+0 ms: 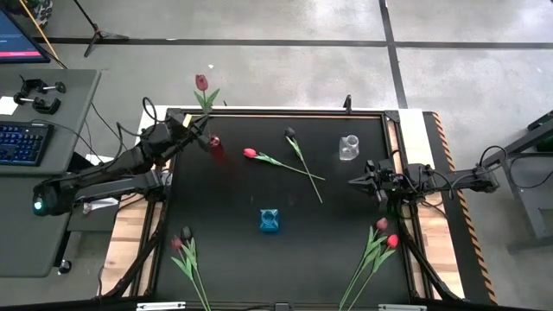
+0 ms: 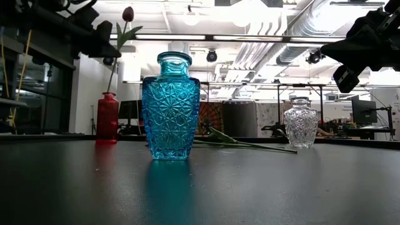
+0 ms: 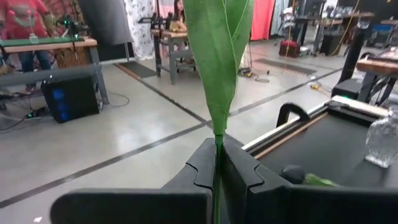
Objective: Sort flowers into vase by color
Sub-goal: Put the top left dark red flower into the red vase, then put the left dark red flower into the red vase
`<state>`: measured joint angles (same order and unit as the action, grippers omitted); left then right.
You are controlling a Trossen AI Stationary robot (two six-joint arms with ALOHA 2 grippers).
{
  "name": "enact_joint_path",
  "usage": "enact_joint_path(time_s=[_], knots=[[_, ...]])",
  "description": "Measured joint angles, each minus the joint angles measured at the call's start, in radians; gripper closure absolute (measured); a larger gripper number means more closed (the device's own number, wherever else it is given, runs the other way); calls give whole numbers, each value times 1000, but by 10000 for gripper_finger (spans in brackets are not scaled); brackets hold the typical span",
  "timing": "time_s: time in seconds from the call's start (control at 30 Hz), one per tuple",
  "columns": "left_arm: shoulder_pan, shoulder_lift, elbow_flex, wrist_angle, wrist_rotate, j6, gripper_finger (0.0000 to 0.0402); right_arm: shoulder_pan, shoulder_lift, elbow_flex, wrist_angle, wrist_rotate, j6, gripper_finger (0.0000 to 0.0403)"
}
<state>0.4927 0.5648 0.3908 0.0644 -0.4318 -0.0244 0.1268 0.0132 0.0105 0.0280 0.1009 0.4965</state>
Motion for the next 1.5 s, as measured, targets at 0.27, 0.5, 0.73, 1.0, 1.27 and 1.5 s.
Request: enact_joint_path(time_s=[0.27, 0.5, 0.73, 1.0, 1.27, 1.5], knots=[[0, -3, 0, -46, -2, -42, 366, 0, 0, 0, 0, 0, 0, 402], [0, -3, 21, -106, 26, -68, 286, 0, 0, 0, 0, 0, 0, 402], [0, -3, 137, -275, 30, -79, 204, 0, 0, 0, 0, 0, 0, 402], [-1, -3, 289, -370, 96, -79, 157, 0, 0, 0, 0, 0, 0, 402], [-27, -2, 395, -423, 236, -78, 154, 0, 0, 0, 0, 0, 0, 402], [-94, 10, 418, -431, 387, -78, 154, 0, 0, 0, 0, 0, 0, 402]])
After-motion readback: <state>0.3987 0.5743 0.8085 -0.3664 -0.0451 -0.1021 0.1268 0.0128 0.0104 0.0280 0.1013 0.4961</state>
